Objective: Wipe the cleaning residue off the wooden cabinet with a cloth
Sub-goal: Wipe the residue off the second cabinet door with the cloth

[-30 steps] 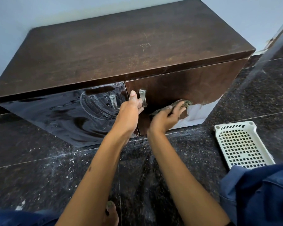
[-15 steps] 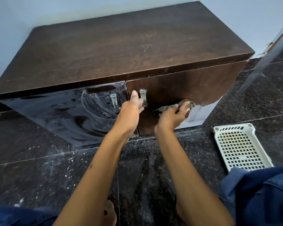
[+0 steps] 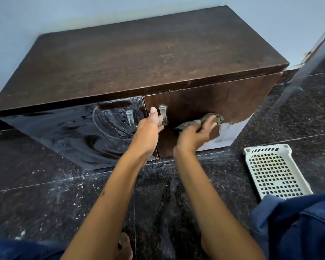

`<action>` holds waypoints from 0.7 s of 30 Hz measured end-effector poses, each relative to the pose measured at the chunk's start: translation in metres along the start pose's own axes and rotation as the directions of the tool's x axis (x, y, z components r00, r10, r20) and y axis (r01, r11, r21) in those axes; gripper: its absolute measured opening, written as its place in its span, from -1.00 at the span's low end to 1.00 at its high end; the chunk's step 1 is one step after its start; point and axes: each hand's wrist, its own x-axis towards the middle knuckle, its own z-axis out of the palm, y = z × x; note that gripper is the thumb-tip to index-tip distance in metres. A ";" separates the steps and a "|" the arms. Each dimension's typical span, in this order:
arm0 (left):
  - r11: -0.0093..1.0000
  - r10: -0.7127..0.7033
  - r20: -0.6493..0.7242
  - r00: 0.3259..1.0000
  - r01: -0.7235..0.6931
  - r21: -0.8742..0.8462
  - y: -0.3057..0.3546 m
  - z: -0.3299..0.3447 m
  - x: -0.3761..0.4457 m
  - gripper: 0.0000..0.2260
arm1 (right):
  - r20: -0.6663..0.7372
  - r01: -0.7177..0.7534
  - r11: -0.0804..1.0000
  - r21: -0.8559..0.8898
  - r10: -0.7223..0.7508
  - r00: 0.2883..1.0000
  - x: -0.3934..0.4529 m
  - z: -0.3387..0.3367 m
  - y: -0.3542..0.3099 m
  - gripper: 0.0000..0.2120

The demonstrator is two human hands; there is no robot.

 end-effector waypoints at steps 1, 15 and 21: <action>1.000 -0.005 -0.005 1.000 0.005 0.002 0.000 0.000 0.000 -0.47 | 0.008 0.011 1.000 0.008 -0.011 1.000 -0.004 0.003 0.000 -0.55; 1.000 0.020 0.007 1.000 -0.020 -0.015 -0.001 0.002 -0.001 -0.47 | 0.021 -0.258 0.966 0.024 0.258 0.966 0.034 -0.022 0.013 -0.48; 1.000 0.009 -0.027 1.000 -0.009 0.000 -0.004 0.002 -0.001 -0.47 | 0.094 -0.022 0.990 -0.140 0.035 0.995 -0.010 -0.013 0.048 -0.47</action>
